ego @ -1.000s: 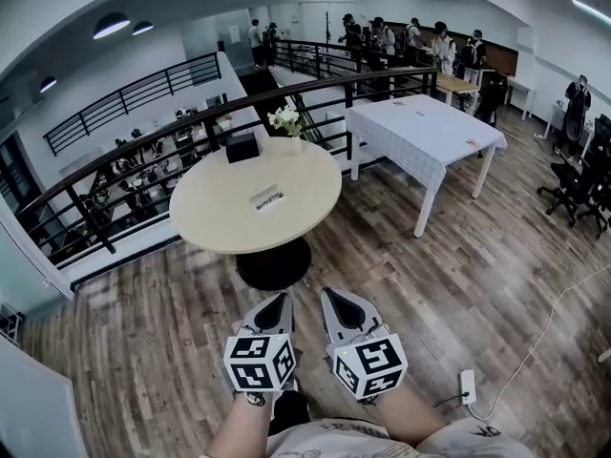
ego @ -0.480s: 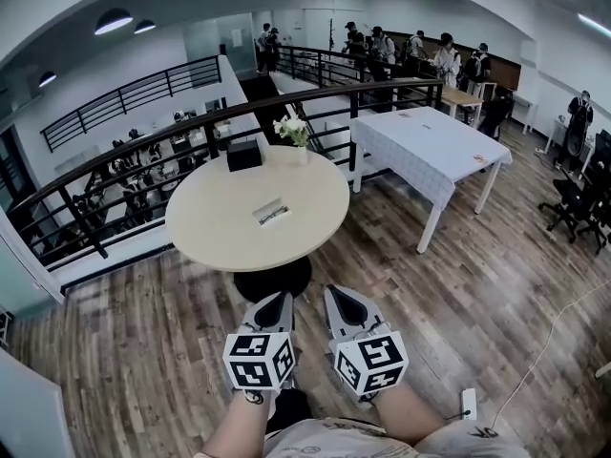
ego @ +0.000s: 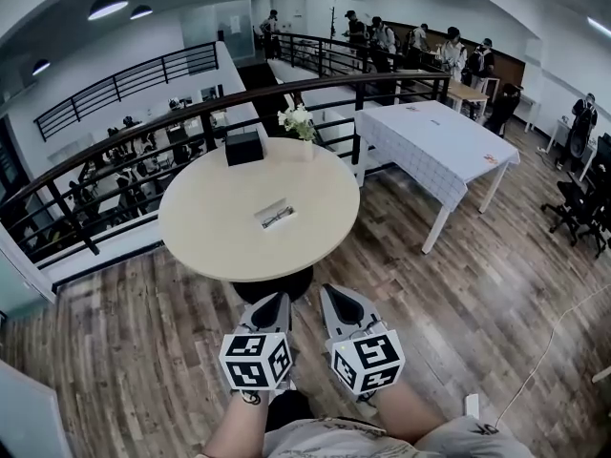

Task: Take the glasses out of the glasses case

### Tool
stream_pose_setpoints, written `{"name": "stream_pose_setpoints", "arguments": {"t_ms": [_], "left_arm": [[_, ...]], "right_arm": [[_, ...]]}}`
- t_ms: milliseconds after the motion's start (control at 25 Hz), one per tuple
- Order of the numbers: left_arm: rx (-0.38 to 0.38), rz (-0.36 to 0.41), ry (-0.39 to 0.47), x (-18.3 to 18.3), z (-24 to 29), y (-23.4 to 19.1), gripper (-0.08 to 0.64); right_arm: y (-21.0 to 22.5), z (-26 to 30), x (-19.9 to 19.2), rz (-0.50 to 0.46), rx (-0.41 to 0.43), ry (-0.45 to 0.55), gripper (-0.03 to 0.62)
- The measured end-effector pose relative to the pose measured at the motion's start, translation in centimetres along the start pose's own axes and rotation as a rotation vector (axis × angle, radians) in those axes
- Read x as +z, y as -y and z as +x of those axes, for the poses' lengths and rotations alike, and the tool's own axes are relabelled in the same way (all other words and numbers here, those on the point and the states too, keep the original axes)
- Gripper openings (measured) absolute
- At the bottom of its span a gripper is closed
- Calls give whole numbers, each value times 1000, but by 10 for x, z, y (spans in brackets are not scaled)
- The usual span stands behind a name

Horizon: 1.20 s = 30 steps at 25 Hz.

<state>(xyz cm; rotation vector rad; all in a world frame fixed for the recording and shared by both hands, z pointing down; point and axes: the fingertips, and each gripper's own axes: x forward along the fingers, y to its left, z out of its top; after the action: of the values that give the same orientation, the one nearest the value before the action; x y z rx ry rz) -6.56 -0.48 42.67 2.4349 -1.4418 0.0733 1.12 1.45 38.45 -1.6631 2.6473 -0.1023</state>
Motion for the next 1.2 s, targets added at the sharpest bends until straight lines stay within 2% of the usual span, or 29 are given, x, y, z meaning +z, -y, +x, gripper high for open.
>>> {"name": "stream_pose_setpoints", "arguments": {"t_ms": [320,640,840,1200], "left_arm": [[-14,-24,-25,-2,62,-56,12],[-47,-6,-44,42,113,-103,12],[-59,-12,-69,63,132,-126,12],[-44,-26,-98,62,157,-153,12]], "right_arm": [[20,79,-21,10,-17,-31,11],[32,159,-2,41,-46,-45,11],[34,192,9,51,-62,-69,11],[45,230,4,66,-53,-104,11]]}}
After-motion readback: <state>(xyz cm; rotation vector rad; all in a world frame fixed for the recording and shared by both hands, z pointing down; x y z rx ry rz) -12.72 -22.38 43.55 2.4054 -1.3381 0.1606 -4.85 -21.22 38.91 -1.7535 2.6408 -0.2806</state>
